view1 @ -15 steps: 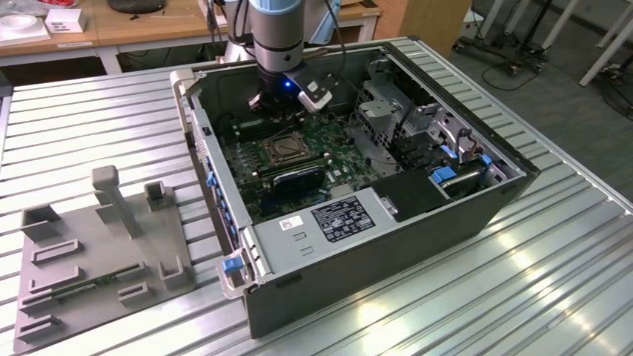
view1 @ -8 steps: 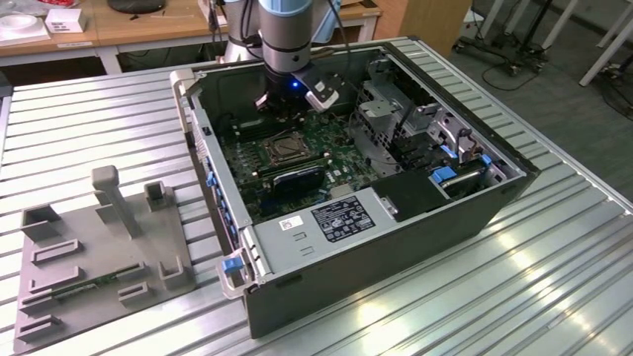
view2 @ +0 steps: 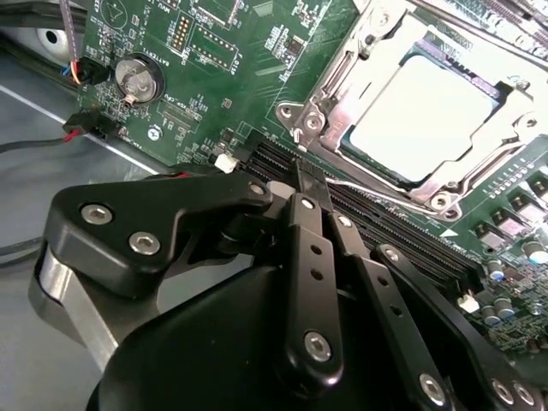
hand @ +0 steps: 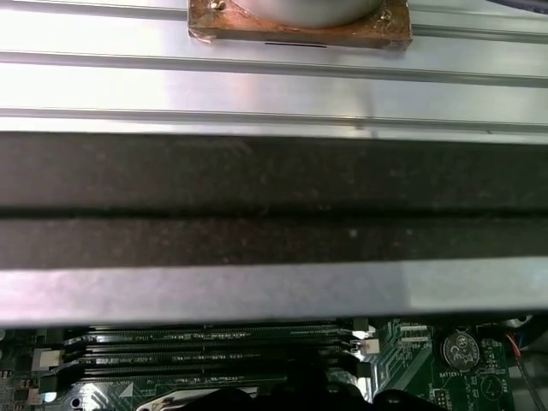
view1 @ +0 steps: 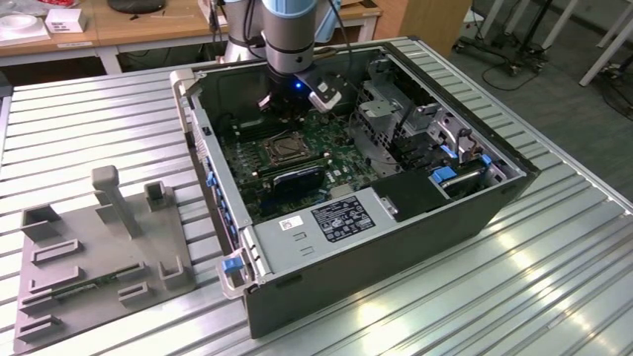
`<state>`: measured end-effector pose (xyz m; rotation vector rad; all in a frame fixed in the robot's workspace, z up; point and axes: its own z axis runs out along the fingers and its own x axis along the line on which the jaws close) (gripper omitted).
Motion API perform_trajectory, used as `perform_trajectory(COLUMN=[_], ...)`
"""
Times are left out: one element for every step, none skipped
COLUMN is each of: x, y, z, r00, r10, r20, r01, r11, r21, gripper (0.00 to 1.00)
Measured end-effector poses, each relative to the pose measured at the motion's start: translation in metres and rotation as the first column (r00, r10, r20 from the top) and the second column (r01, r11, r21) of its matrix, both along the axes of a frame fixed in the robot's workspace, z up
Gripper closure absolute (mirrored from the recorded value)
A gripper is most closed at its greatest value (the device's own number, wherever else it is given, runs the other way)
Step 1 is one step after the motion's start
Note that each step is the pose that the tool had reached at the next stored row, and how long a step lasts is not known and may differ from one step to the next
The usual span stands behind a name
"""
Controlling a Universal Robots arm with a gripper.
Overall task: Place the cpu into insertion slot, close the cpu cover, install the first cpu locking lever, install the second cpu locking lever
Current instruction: 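Install the first cpu locking lever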
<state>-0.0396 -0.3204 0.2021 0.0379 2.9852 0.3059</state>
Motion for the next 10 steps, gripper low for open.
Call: perform_trajectory(x=[0.0001, 0.0000, 0.0000, 0.0001, 0.0001, 0.0001, 0.0001, 0.0001, 0.0002, 0.0001], y=[0.0000, 0.0000, 0.0000, 0.0000, 0.0000, 0.0000, 0.0000, -0.0002, -0.0006, -0.0011], z=[-0.0003, -0.0003, -0.0003, -0.0004, -0.0005, -0.0005, -0.0005, -0.0006, -0.0006, -0.0005], r00=[1.0000, 1.0000, 1.0000, 1.0000, 1.0000, 1.0000, 1.0000, 1.0000, 1.0000, 1.0000], r10=[0.000, 0.000, 0.001, 0.001, 0.001, 0.001, 0.001, 0.001, 0.001, 0.001], r20=[0.0000, -0.0001, -0.0001, -0.0001, 0.0000, 0.0000, 0.0000, 0.0002, 0.0001, 0.0001], r01=[0.000, 0.000, -0.001, -0.001, -0.001, -0.001, -0.001, -0.001, -0.001, -0.001], r11=[1.0000, 1.0000, 1.0000, 1.0000, 1.0000, 1.0000, 1.0000, 1.0000, 1.0000, 1.0000], r21=[-0.0001, -0.0002, -0.0003, -0.0003, -0.0001, 0.0000, 0.0000, 0.0002, 0.0002, 0.0001], gripper=[0.89, 0.89, 0.89, 0.89, 0.89, 0.89, 0.89, 0.89, 0.89, 0.89])
